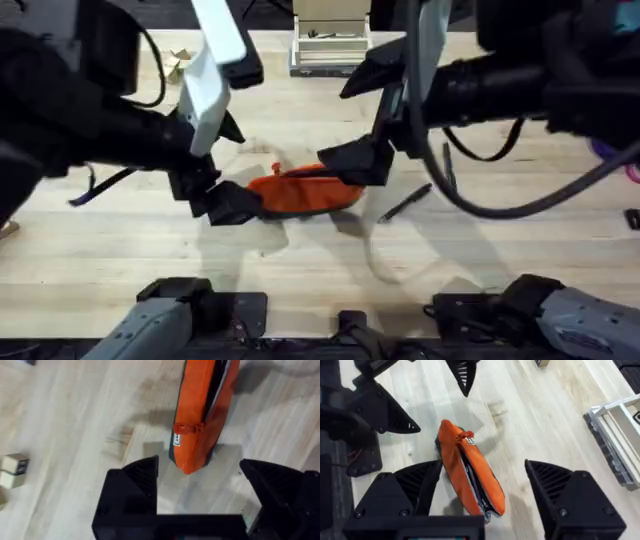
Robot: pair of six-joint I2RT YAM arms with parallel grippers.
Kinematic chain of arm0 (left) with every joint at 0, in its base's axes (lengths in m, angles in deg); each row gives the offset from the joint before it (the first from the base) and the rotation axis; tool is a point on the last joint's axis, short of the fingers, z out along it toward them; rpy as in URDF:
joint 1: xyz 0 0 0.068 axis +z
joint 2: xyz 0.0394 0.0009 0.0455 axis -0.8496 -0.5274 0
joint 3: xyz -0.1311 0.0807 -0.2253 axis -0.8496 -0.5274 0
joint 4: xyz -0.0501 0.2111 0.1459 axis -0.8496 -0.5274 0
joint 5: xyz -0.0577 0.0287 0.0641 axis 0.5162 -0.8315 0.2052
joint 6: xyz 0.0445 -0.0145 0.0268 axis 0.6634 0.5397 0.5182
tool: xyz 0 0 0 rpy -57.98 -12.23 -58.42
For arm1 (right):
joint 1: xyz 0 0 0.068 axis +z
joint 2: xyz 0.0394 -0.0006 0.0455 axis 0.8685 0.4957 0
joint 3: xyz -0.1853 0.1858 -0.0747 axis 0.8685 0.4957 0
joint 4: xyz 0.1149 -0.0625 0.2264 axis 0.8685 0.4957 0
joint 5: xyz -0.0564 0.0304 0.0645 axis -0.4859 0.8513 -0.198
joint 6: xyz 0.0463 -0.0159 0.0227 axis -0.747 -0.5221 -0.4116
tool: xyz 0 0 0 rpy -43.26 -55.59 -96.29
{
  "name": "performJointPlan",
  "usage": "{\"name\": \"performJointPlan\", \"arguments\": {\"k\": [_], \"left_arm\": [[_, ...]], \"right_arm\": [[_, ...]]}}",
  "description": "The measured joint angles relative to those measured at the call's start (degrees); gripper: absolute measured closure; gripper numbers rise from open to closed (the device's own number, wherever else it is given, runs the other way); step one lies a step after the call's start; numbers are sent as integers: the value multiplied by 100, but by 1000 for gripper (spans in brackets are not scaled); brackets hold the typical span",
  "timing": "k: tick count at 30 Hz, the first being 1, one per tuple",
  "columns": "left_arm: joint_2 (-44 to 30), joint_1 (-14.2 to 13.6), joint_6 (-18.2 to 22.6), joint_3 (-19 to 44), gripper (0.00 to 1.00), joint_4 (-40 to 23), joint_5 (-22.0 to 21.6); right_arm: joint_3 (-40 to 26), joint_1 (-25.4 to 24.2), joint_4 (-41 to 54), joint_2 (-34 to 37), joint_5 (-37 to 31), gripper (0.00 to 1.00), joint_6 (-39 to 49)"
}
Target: Unzip the bag, pick up the pens from the table one at a time and place them inside, then zip the bag closed.
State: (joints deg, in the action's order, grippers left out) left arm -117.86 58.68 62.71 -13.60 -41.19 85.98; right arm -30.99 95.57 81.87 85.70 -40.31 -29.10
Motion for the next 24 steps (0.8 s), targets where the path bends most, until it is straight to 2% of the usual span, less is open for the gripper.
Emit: {"name": "performJointPlan", "arguments": {"k": [4,10,16,24], "left_arm": [[357,0,111,0,8,-45,-104],[696,0,383,0,7,-128,-145],[769,0,765,0,7,-248,-101],[769,0,903,0,8,-247,-88]], "right_arm": [[-320,0,339,192,0,6,90],[-347,0,591,531,-4,6,279],[-347,0,534,538,-4,6,375],[-347,0,432,538,-2,4,566]]}}
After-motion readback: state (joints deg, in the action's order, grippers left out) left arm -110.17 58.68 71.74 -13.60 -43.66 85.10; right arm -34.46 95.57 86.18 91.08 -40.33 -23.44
